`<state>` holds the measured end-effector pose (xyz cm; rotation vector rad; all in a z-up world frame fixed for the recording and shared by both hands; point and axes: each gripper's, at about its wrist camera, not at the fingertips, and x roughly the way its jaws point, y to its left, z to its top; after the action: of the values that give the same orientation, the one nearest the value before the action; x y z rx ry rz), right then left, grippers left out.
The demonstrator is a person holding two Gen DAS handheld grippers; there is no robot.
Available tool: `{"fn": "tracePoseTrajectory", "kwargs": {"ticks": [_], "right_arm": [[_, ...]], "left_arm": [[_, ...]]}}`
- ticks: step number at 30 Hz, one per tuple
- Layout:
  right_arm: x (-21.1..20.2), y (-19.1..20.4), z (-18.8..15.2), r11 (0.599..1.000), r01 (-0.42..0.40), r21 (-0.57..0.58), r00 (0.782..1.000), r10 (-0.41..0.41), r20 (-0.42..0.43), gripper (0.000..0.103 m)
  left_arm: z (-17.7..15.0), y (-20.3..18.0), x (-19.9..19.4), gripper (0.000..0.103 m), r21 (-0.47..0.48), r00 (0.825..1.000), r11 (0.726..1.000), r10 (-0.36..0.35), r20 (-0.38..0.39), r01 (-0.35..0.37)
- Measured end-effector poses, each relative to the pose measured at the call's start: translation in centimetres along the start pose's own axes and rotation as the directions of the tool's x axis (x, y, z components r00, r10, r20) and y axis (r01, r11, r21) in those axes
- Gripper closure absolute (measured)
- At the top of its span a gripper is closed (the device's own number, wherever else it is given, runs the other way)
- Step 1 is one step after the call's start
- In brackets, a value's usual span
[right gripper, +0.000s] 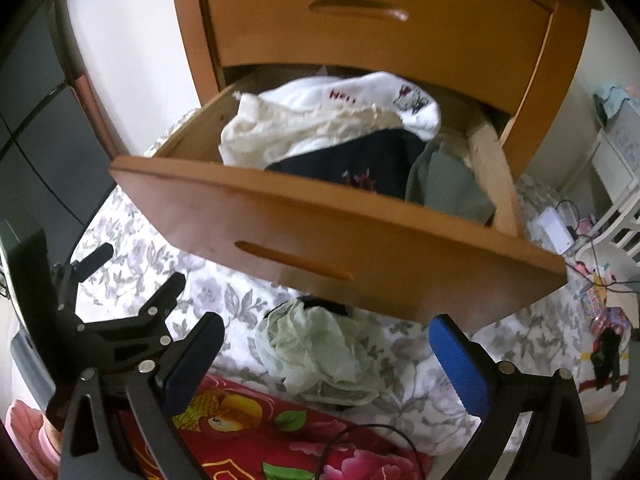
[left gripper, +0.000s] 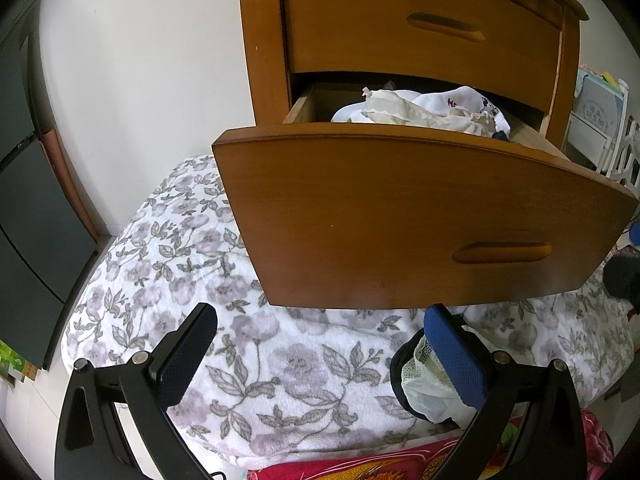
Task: Organize soft objects
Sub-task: 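Reach the right tool into the drawer and grasp the grey cloth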
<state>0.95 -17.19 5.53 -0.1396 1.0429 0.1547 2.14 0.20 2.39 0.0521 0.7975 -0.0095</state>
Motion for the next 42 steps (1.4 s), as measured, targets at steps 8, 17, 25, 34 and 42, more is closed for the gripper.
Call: {"fn": "tracePoseTrajectory", "kwargs": {"ticks": [8, 17, 25, 34, 42], "right_arm": [[-3.6, -1.1, 2.1, 1.0, -0.029, 0.004, 0.993, 0.029, 0.118, 0.0], [-5.9, -3.6, 6.1, 1.0, 0.029, 0.006, 0.983, -0.03, 0.182, 0.0], [-2.9, -6.8, 9.7, 0.997, 0.037, 0.063, 0.993, -0.043, 0.112, 0.0], [2.6, -8.4, 11.1, 0.99, 0.045, 0.134, 0.999, -0.041, -0.032, 0.001], [6.4, -9.5, 12.3, 0.986, 0.078, 0.145, 0.989, -0.058, -0.136, 0.013]], "left_arm": [[0.1, -0.1, -0.1, 0.0, 0.001, 1.0, 1.0, -0.004, 0.005, 0.004], [0.1, -0.1, 0.0, 0.0, 0.002, 1.0, 1.0, -0.009, 0.003, 0.009], [0.1, -0.3, 0.2, 0.0, 0.013, 1.0, 1.0, -0.016, -0.002, 0.016], [0.2, -0.3, 0.7, 0.0, 0.014, 0.999, 0.999, -0.029, -0.019, 0.029], [0.3, -0.4, 1.1, 0.0, 0.019, 0.998, 0.999, -0.044, -0.039, 0.045]]}}
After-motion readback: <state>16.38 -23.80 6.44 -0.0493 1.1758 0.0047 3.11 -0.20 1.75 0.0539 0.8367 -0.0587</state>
